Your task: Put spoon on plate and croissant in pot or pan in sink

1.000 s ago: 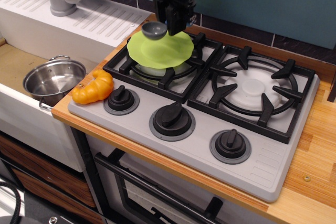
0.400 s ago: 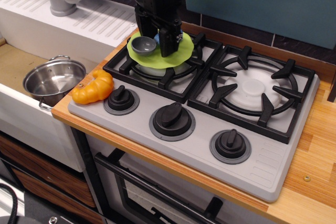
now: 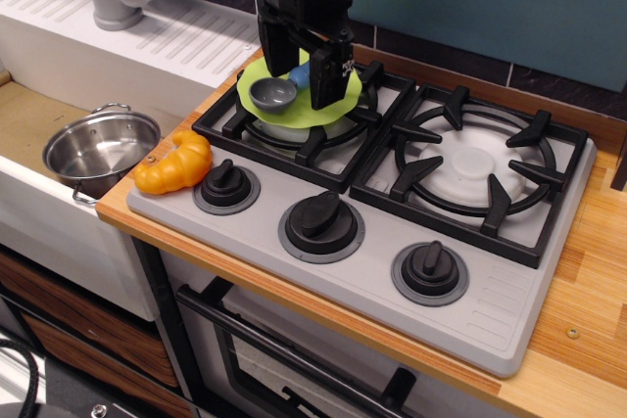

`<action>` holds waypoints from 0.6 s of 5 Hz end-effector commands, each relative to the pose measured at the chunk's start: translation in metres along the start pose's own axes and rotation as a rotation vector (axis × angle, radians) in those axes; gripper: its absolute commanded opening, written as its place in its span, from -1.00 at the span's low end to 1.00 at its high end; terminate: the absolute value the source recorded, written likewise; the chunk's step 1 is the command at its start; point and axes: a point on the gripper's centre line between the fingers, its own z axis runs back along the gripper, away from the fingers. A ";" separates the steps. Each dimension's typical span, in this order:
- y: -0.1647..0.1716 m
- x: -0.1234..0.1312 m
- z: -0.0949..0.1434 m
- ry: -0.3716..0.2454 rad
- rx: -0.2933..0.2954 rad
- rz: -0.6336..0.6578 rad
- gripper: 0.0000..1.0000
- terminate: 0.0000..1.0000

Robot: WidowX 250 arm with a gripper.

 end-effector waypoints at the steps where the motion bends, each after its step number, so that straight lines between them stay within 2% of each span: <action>1: 0.002 0.017 0.063 -0.046 0.035 -0.004 1.00 -1.00; 2: -0.001 0.021 0.078 -0.010 0.016 -0.037 1.00 -1.00; 3: -0.001 0.021 0.078 -0.010 0.016 -0.037 1.00 -1.00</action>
